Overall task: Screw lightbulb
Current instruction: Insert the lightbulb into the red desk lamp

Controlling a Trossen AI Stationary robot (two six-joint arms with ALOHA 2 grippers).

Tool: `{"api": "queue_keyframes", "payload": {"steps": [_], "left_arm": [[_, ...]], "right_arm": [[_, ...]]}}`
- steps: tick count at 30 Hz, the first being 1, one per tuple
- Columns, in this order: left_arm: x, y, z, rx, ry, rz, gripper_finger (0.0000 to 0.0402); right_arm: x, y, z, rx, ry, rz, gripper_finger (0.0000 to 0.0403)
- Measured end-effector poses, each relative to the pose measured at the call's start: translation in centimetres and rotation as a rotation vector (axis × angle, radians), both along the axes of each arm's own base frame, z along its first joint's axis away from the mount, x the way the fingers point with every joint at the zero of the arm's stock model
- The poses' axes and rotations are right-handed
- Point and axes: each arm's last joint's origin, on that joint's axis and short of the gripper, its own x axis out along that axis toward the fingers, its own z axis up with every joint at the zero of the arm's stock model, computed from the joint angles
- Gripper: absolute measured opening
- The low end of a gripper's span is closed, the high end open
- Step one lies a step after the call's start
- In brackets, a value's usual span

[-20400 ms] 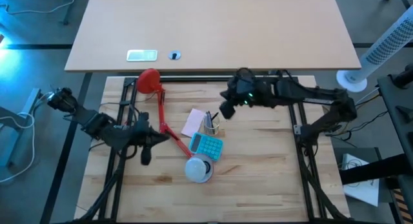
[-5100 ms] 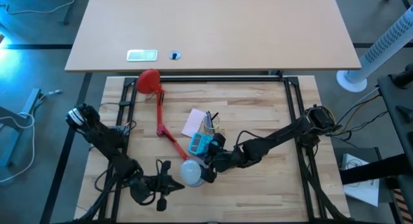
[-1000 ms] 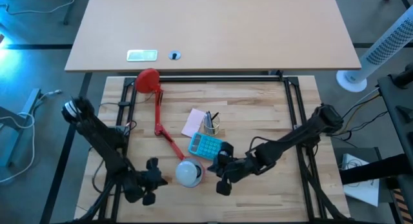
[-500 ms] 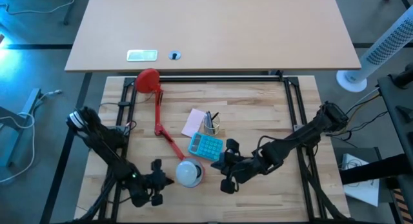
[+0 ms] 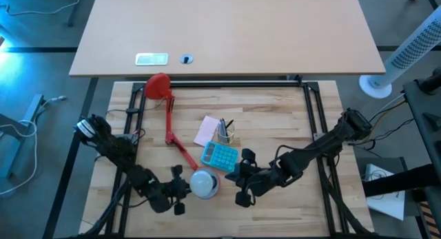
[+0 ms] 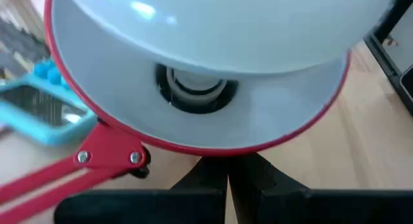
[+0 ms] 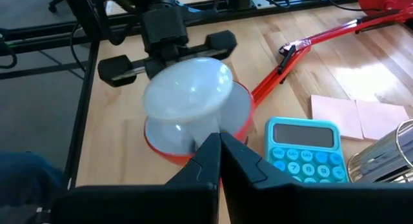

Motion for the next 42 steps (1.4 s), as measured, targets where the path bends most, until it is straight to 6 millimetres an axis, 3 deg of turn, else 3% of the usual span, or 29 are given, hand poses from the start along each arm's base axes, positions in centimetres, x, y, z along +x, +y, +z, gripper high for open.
{"api": "queue_keyframes", "payload": {"steps": [7, 13, 23, 34, 42], "left_arm": [[2.8, 2.3, 0.3, 0.037, 0.003, -0.044, 0.0000], [3.8, 3.2, 0.9, 0.065, -0.021, -0.097, 0.0000], [1.0, 3.2, 1.1, 0.019, 0.188, -0.119, 0.0000], [-0.9, 2.8, 3.4, -0.030, 0.163, -0.145, 0.0000], [-2.1, 0.3, 4.9, -0.120, 0.007, -0.207, 0.0000]], "right_arm": [[-0.3, 0.5, 0.0, -0.017, -0.016, -0.024, 0.0000], [-0.9, 1.0, -0.2, -0.008, 0.006, -0.024, 0.0000], [-1.3, 0.7, -0.9, -0.007, 0.063, -0.079, 0.0000], [-0.9, 0.5, -0.5, -0.032, -0.006, -0.132, 0.0000], [0.9, 1.3, -1.5, -0.090, -0.068, -0.075, 0.0000]]}}
